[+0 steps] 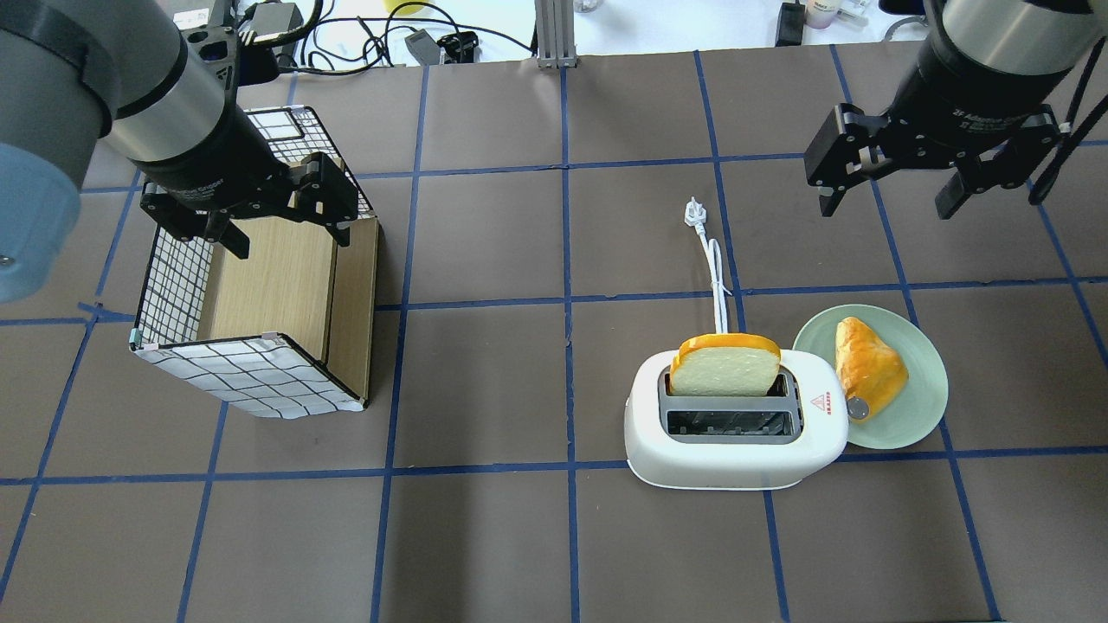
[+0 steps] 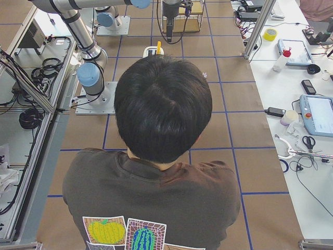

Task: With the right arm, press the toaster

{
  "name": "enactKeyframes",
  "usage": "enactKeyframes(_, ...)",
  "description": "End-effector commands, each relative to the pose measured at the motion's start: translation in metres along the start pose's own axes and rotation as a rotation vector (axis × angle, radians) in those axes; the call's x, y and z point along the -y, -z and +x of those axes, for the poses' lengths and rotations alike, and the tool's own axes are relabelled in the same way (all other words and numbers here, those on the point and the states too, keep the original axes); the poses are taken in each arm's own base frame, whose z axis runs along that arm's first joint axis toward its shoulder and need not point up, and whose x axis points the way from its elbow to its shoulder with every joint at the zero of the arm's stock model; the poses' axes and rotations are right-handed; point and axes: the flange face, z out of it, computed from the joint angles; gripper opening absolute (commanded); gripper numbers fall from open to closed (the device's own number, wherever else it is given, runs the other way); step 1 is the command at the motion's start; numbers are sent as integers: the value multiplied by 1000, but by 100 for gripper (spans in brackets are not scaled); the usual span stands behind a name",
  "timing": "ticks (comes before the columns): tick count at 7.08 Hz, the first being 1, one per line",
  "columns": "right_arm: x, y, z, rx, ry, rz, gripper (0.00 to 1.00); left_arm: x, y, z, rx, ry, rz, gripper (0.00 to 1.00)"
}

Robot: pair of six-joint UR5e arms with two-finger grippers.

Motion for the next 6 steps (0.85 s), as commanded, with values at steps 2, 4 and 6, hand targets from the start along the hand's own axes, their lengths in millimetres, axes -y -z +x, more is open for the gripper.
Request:
enactKeyframes(2, 0, 0, 0, -1, 1, -3, 100, 0, 0, 0, 0, 0, -1, 100)
enactKeyframes(4, 1, -2, 1, -1, 0, -3, 100, 0, 0, 0, 0, 0, 1, 100)
enactKeyframes(6, 1, -2, 1, -9, 0, -4, 100, 0, 0, 0, 0, 0, 1, 100)
